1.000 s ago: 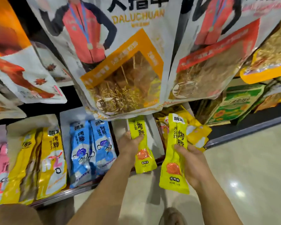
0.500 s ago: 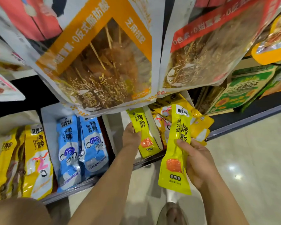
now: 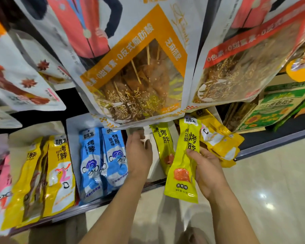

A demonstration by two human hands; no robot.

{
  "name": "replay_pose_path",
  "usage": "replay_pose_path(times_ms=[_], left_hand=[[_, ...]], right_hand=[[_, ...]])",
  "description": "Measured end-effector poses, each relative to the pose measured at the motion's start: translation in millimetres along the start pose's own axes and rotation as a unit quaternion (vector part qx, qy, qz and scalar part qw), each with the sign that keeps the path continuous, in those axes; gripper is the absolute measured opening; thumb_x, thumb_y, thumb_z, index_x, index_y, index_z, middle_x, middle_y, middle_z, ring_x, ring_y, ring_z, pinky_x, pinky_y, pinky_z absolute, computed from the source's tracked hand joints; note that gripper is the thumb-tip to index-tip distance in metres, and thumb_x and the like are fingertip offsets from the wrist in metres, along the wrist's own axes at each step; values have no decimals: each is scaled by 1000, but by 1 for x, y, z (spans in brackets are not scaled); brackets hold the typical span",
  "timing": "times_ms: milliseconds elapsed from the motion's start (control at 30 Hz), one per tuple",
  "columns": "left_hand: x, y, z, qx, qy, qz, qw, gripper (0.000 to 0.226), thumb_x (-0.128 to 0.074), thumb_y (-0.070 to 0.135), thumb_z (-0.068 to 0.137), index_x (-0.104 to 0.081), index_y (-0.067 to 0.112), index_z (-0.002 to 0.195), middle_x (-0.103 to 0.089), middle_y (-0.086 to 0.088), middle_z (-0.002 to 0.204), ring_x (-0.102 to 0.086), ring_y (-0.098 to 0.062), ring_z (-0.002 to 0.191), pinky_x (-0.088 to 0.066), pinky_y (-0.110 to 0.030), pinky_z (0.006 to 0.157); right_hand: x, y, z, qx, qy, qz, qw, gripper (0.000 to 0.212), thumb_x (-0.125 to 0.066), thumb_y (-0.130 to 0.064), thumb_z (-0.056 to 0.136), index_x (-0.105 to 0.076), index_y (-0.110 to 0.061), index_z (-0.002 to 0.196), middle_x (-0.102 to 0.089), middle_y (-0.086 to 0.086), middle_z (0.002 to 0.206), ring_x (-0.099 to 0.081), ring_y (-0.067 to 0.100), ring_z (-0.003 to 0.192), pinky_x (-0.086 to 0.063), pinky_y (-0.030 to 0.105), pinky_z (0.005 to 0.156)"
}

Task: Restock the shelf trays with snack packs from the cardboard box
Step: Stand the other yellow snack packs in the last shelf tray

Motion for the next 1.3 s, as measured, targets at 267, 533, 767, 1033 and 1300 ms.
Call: replay_pose_path(times_ms=[267,533,767,1033,1300], left_hand=[[26,-37,9,4,9,91,996,58,-63,4,87,-45,10,142,-44,-14,127,-45,-33,113,-43,-42,93],[33,-59,8,19,10,-30,999,52,-57,7,95,-45,19,145,-47,-1,128,-57,-23,105,-48,-33,90],[37,-66,7,35,-1,-44,998,51,-60,19,97,-45,26,145,-53,2,127,-60,-16,105,-43,-22,83],[37,-66,8,36,-4,-27,999,53,-61,21,97,-43,27,146,-52,4,127,-58,-15,106,-40,-19,82],[45,-67,-2,50,-65,-66,994,59,-63,11,92,-43,24,146,-55,4,116,-60,-8,92,-50,-27,93]], right_hand=[[-40,23,31,3,-23,-139,990,15,-67,-6,90,-72,-15,101,-77,13,97,-71,41,96,-57,56,88],[-95,49,67,4,-79,-261,962,64,-80,-41,73,-61,-21,130,-69,5,125,-65,21,114,-51,44,103],[-115,96,87,-35,-71,-291,953,60,-80,-32,82,-59,-16,136,-59,-5,135,-55,18,127,-43,38,110],[-120,102,87,9,-25,-475,879,53,-65,-26,96,-50,-15,146,-69,9,127,-70,26,101,-52,24,80],[-132,79,51,75,-45,-654,752,67,-61,-38,97,-31,-14,151,-45,14,143,-41,33,134,-38,42,109]])
Point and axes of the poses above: each hand's wrist, its own z-axis towards the middle knuckle, its own x-axis out of the back of the hand, y = z × x, the point moved 8 cm from there along z, towards the middle knuckle
